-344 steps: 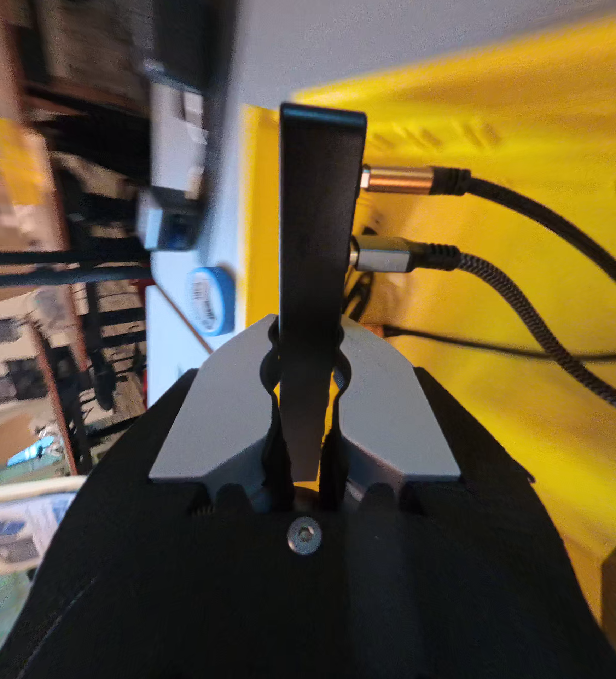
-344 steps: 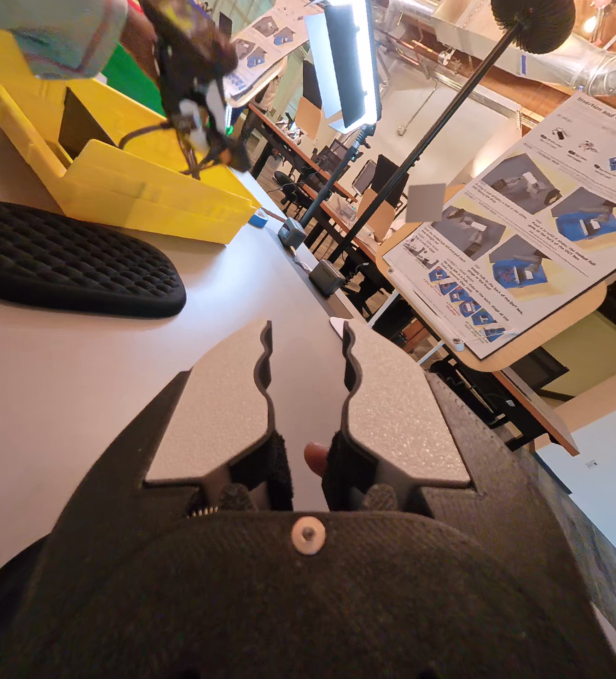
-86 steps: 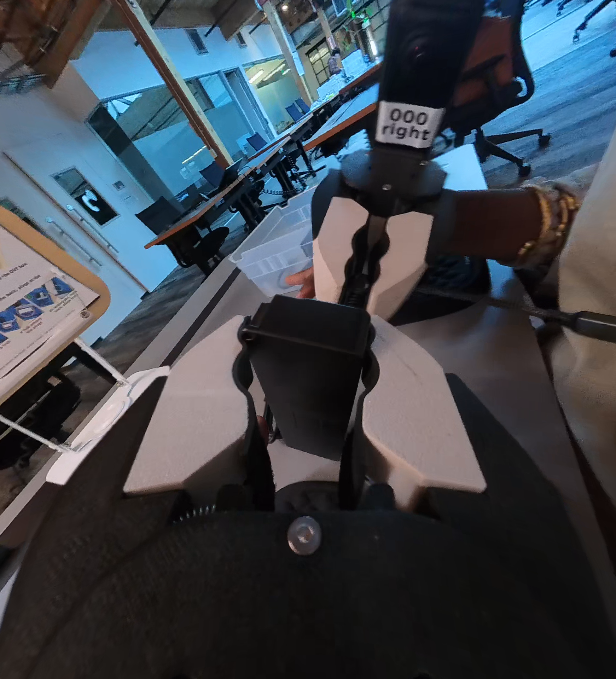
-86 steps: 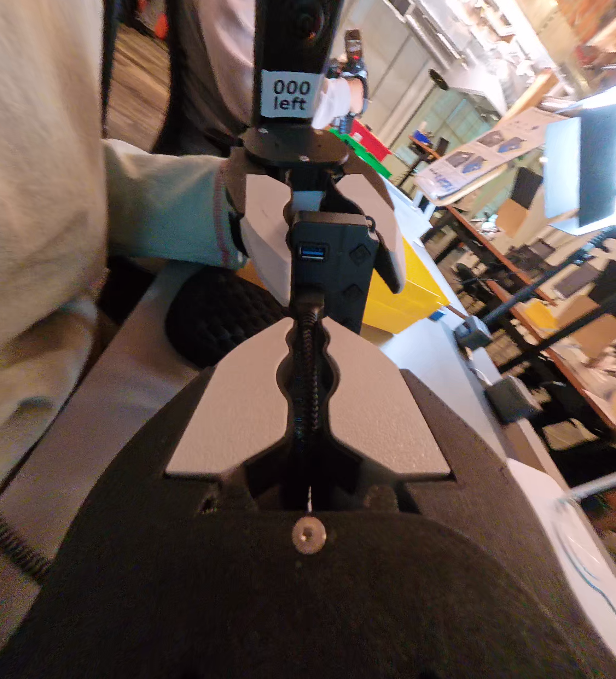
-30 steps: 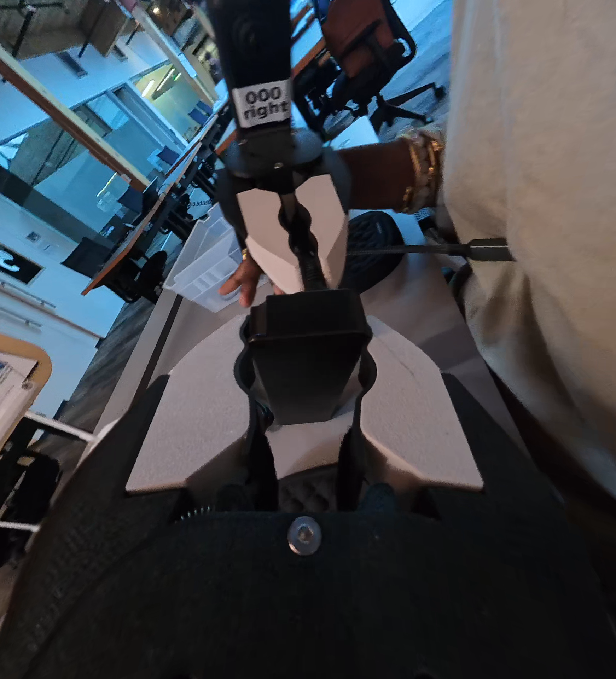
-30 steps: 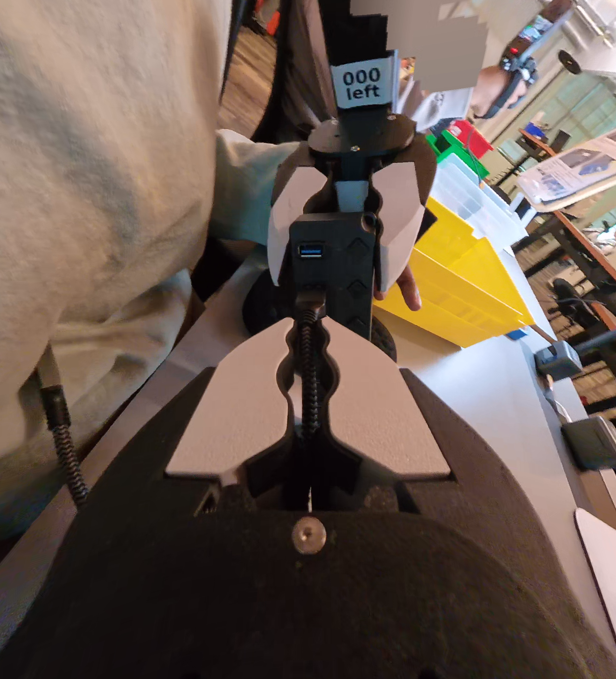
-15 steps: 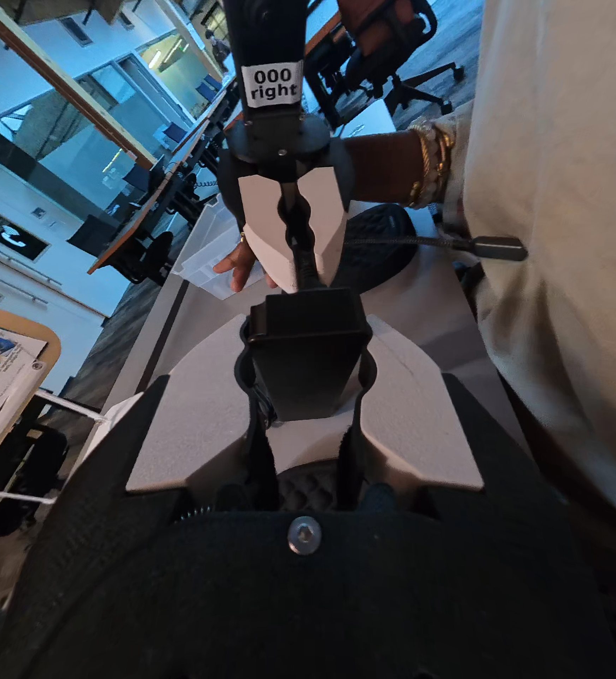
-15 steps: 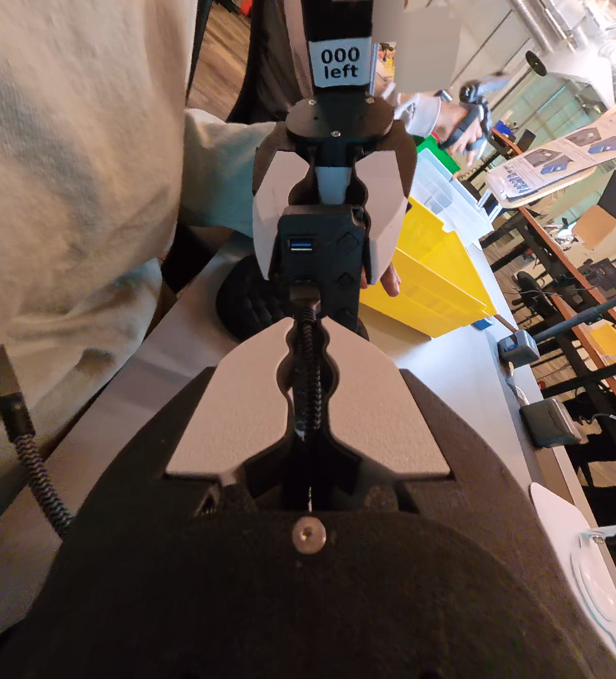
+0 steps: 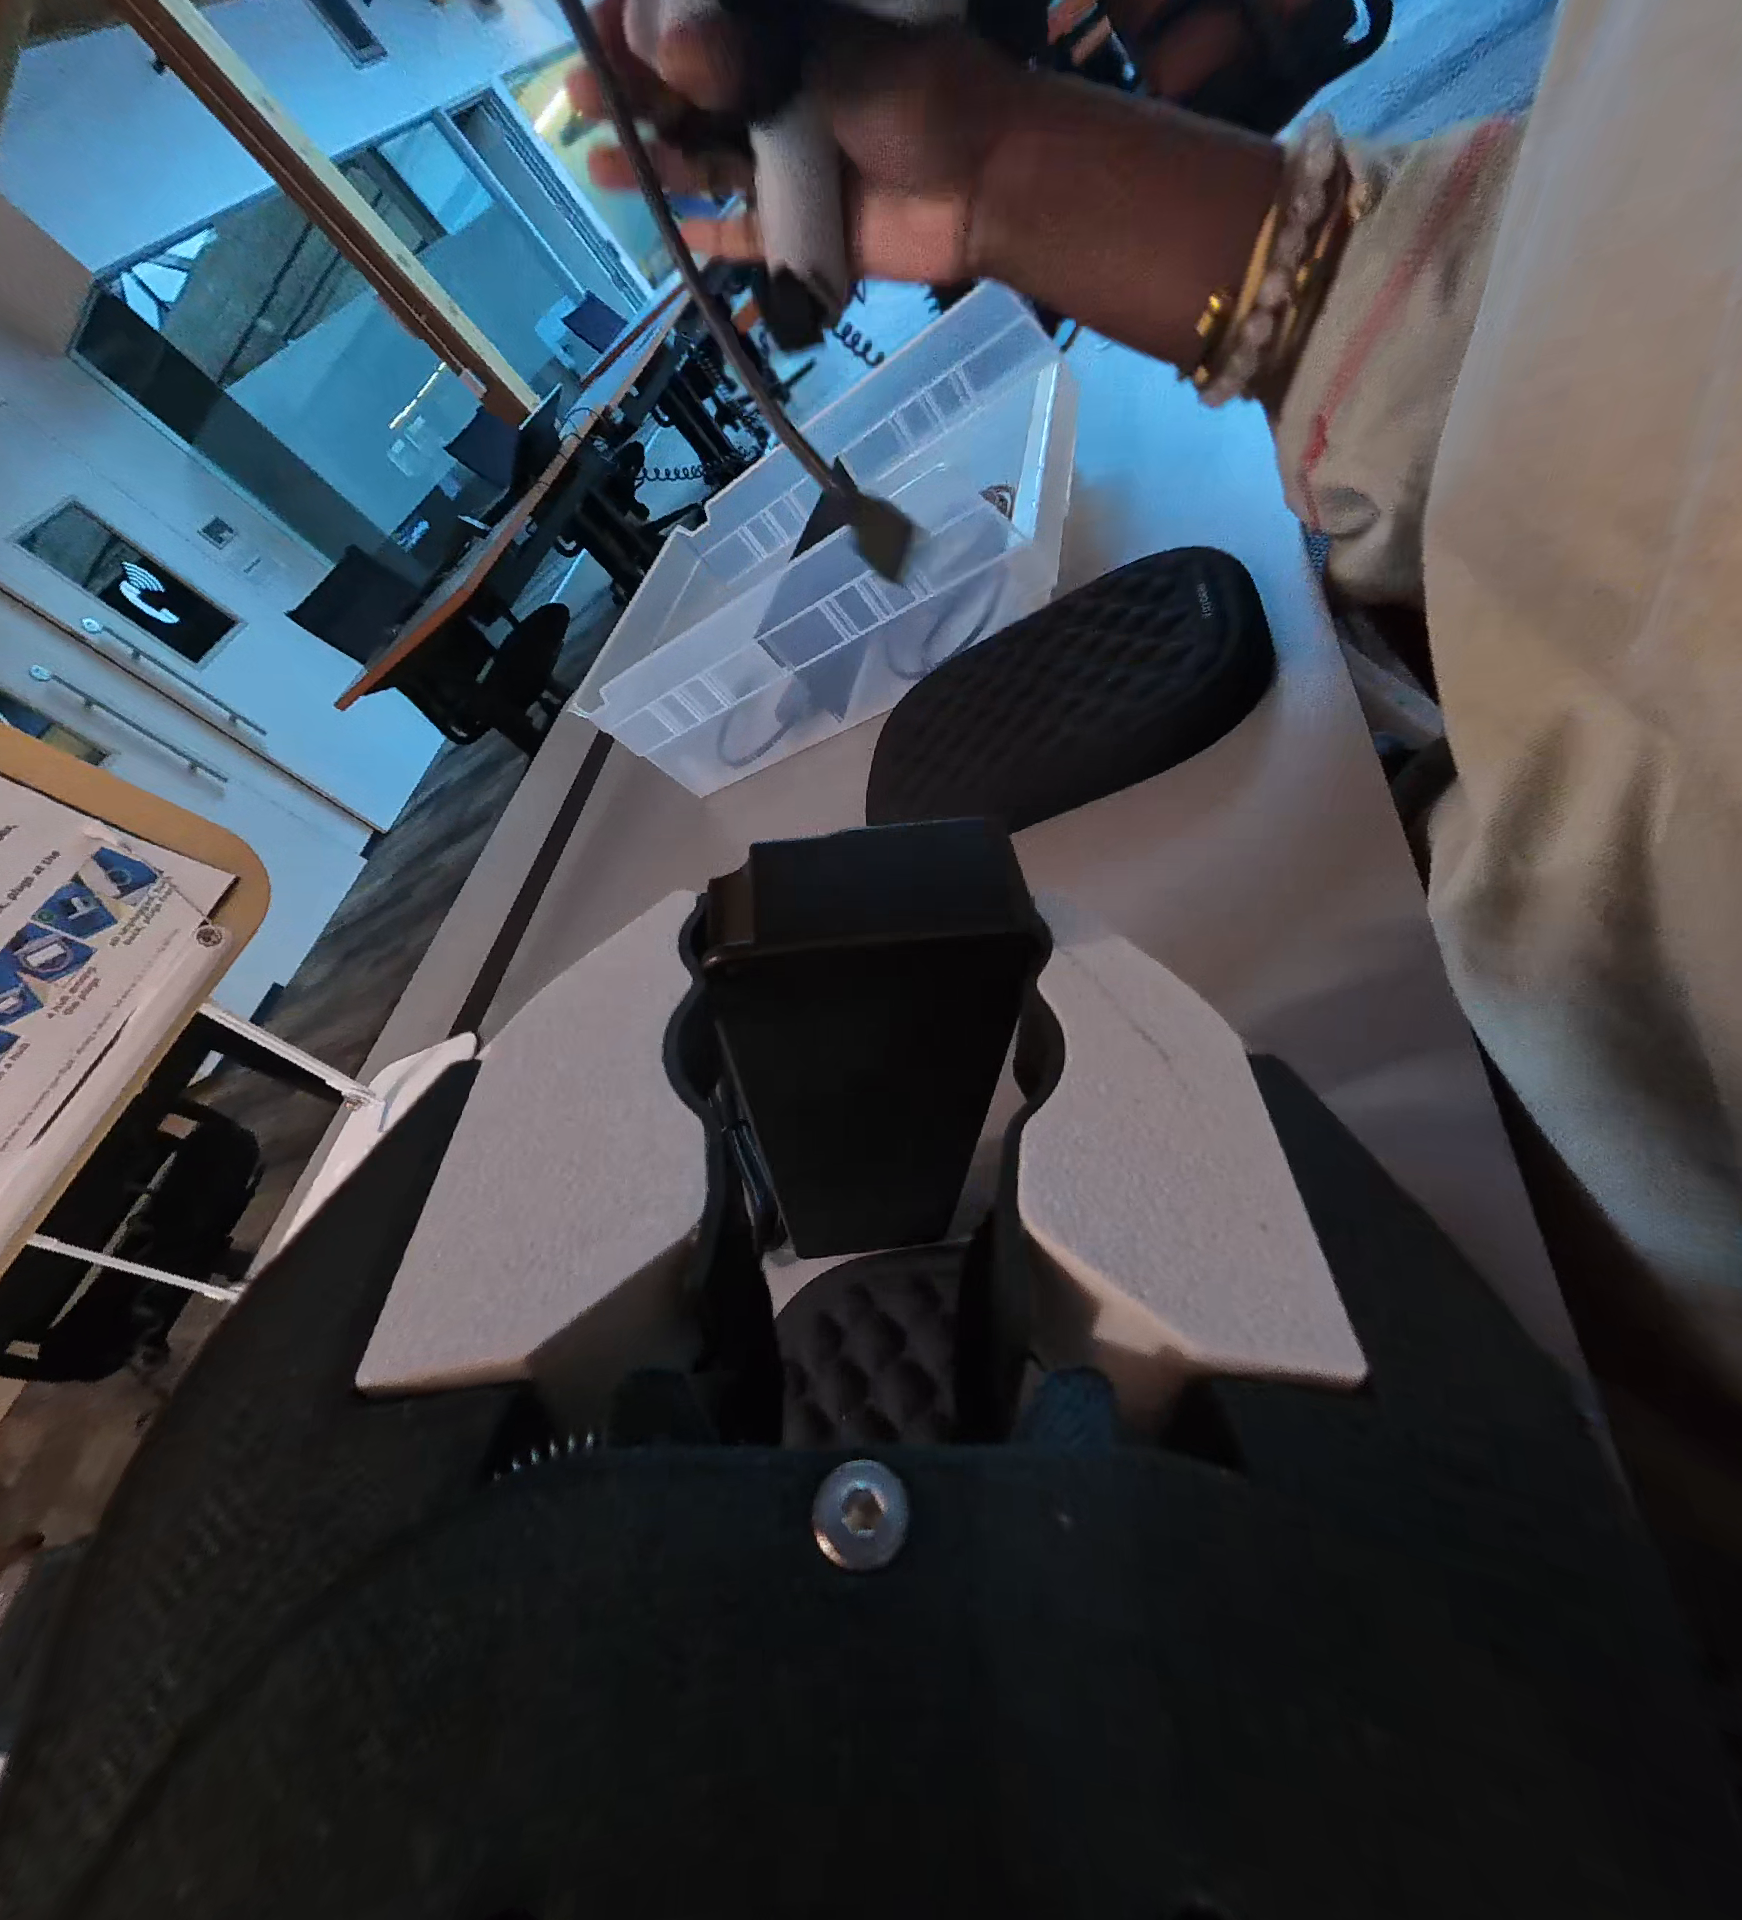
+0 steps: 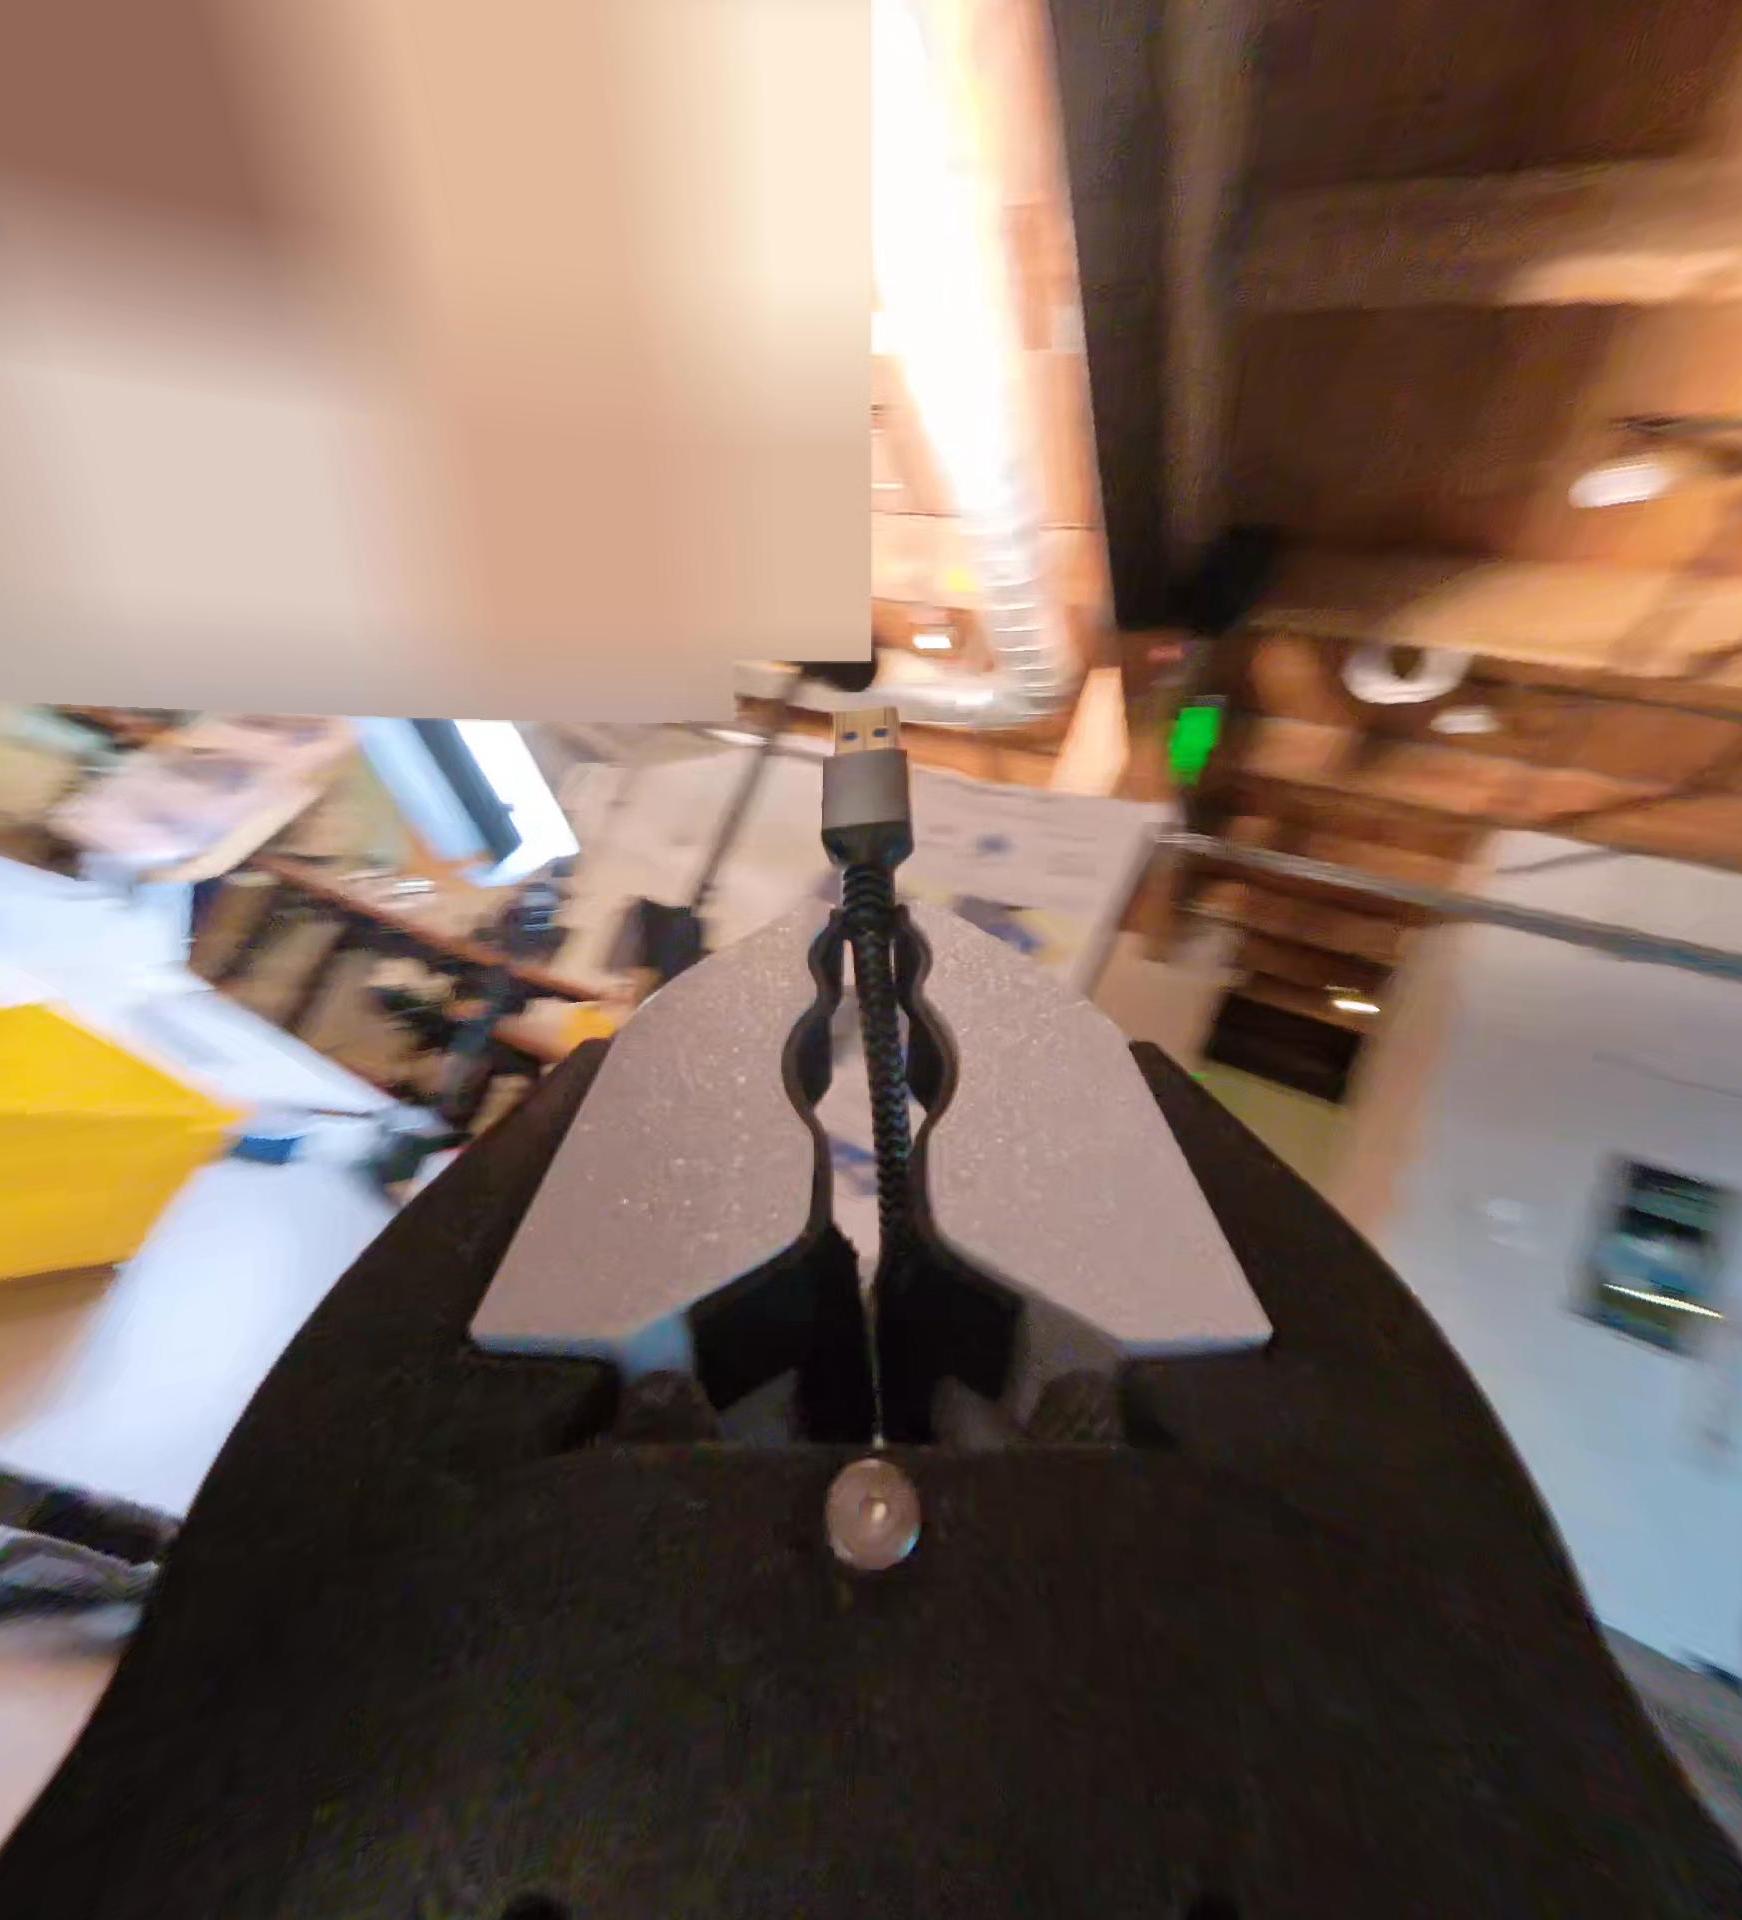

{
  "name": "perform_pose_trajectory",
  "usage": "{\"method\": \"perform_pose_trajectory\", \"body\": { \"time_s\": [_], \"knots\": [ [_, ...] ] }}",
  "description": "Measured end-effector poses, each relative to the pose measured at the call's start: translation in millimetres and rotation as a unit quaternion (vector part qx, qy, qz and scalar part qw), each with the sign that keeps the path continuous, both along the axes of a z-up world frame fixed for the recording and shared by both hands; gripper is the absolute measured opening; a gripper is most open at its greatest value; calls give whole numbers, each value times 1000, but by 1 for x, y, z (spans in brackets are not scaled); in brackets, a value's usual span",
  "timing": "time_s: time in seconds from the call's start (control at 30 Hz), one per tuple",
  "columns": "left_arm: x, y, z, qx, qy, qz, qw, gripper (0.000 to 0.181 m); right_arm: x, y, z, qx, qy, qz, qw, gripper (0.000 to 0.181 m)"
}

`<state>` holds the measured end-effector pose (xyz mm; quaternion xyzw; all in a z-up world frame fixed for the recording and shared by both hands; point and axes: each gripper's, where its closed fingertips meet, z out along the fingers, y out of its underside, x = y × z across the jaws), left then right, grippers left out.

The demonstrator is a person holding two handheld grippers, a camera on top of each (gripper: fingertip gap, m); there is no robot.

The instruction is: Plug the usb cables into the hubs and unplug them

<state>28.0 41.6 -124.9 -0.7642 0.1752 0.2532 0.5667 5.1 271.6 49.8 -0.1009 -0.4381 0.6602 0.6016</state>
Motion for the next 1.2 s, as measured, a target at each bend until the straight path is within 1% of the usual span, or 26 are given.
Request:
{"method": "perform_pose_trajectory", "body": {
  "time_s": [0.07,0.1,0.17,0.23,0.33,0.37,0.47,0.5,0.53,0.57,0.63,0.67,0.7,0.73,0.77,0.8,0.83,0.97,1.0,1.03,1.07,1.1,1.13,1.17,1.2],
  "knots": [
    [2,1,0,-3,3,-4,1000,55,7,42,19,-37,28,-90,995,9],
    [4,2,1,-2,3,-8,1000,54,12,58,24,-38,40,-127,990,8],
    [6,4,1,1,5,-14,1000,54,15,82,21,-11,43,-197,979,8],
    [6,5,0,2,5,-14,1000,55,10,107,6,18,11,-276,961,8],
    [7,7,0,3,5,-16,1000,55,3,141,-28,72,-21,-396,915,9],
    [7,7,0,3,6,-17,1000,55,-1,148,-41,88,-34,-417,904,9],
    [8,8,-1,-1,8,-18,1000,55,-20,155,-83,137,-95,-432,887,9],
    [8,8,-2,-3,9,-18,1000,55,-27,154,-99,175,-126,-427,878,12],
    [8,8,-2,-4,10,-18,1000,55,-35,151,-120,225,-169,-414,866,21],
    [8,7,-2,-5,10,-17,1000,55,-42,147,-143,278,-222,-393,848,26],
    [7,7,-1,-2,7,-16,1000,55,-45,137,-196,385,-341,-323,794,42],
    [7,7,-1,1,6,-17,1000,55,-41,134,-219,421,-396,-287,764,47],
    [6,7,0,5,3,-17,1000,55,-37,132,-235,439,-440,-261,739,52],
    [5,7,0,9,0,-16,1000,55,-34,131,-241,446,-463,-249,725,54],
    [5,7,1,13,-1,-15,1000,55,-35,129,-240,447,-469,-243,722,55],
    [4,6,2,16,-2,-14,1000,55,-36,125,-236,445,-468,-237,726,56],
    [4,6,2,19,-4,-13,1000,55,-36,120,-232,439,-468,-225,734,56],
    [0,4,6,35,-13,-7,999,55,-37,97,-206,388,-465,-161,779,60],
    [0,3,6,39,-15,-7,999,55,-39,93,-199,382,-457,-154,788,60],
    [-1,3,7,42,-15,-8,999,55,-39,90,-194,381,-456,-146,791,58],
    [-1,2,7,44,-16,-8,999,55,-37,87,-194,382,-467,-132,786,55],
    [-1,2,7,46,-17,-8,999,55,-31,84,-198,383,-495,-108,772,51],
    [-1,2,7,47,-17,-8,999,55,-22,81,-207,383,-538,-75,747,47],
    [-1,2,7,48,-17,-9,999,55,-15,82,-214,386,-576,-58,718,44],
    [-1,2,7,48,-16,-10,999,55,-18,91,-214,397,-586,-81,701,43]
  ]
}}
